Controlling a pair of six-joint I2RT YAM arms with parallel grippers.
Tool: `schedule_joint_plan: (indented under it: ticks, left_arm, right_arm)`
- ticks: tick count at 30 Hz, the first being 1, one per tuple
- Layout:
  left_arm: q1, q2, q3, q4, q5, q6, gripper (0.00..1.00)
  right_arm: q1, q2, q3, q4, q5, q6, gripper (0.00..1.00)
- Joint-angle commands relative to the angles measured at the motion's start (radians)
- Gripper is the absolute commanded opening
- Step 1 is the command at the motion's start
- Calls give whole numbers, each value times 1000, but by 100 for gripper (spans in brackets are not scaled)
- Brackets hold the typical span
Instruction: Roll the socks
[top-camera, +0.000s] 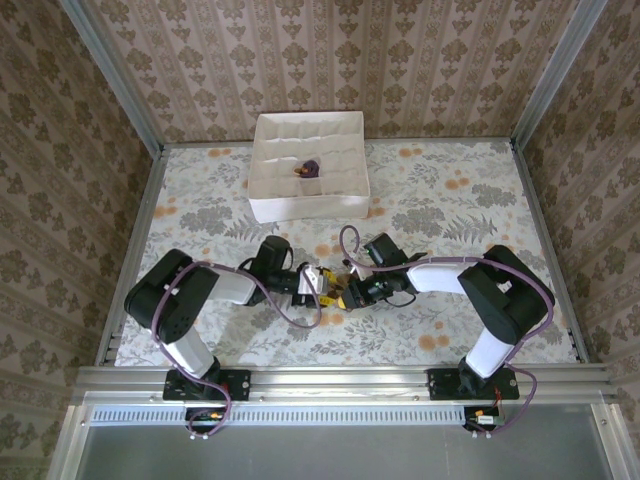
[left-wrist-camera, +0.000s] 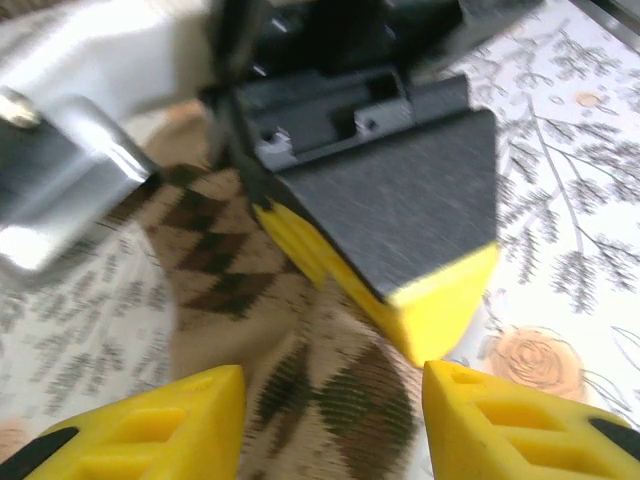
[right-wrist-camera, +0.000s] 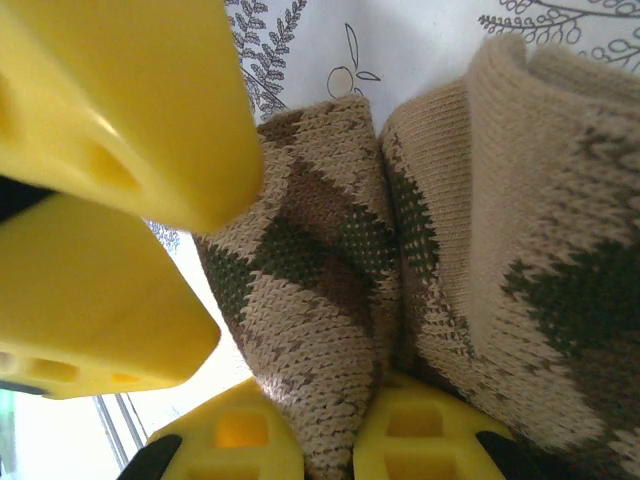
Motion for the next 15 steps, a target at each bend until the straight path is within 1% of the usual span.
schedule_joint_plan:
  ticks: [1,5,6,7,8,9,10,11,12,13,14,15]
  left_arm:
    - [-18,22,20,-130,20,78,49]
    - [-39,53,42,-193,-13,86,48]
    - [-41,57,47,-200,-15,84,46]
    - [-42,57,52,-209,-15,86,42]
    - [-43,52,60,-228,-16,91,34]
    - [-46,47,67,-254,-21,97,25]
    - [-52,37,72,-280,-30,105,13]
    - [-57,29,76,-307,-46,110,1]
    - [-65,21,77,-325,-69,106,0]
    - [-75,11,77,-344,-100,99,0]
    - [-87,0,74,-356,-135,87,0]
    - [-96,-9,73,-365,-159,74,0]
  right_arm:
    - [0,48,-27,-138,43,20,0]
    - [-1,39,-32,-137,34,18,0]
    - [-1,36,-33,-137,32,17,0]
    - [-1,32,-33,-139,32,18,0]
    - [-1,27,-31,-143,31,19,0]
    - [-1,21,-28,-154,36,19,0]
    - [-1,9,-24,-172,50,19,0]
    - [-1,-9,-23,-188,61,22,5]
    - [-3,-35,-25,-197,72,28,11]
    - [-3,-70,-27,-209,87,35,22]
    - [-5,-111,-32,-219,100,46,29]
    - [-8,-150,-37,-227,115,55,33]
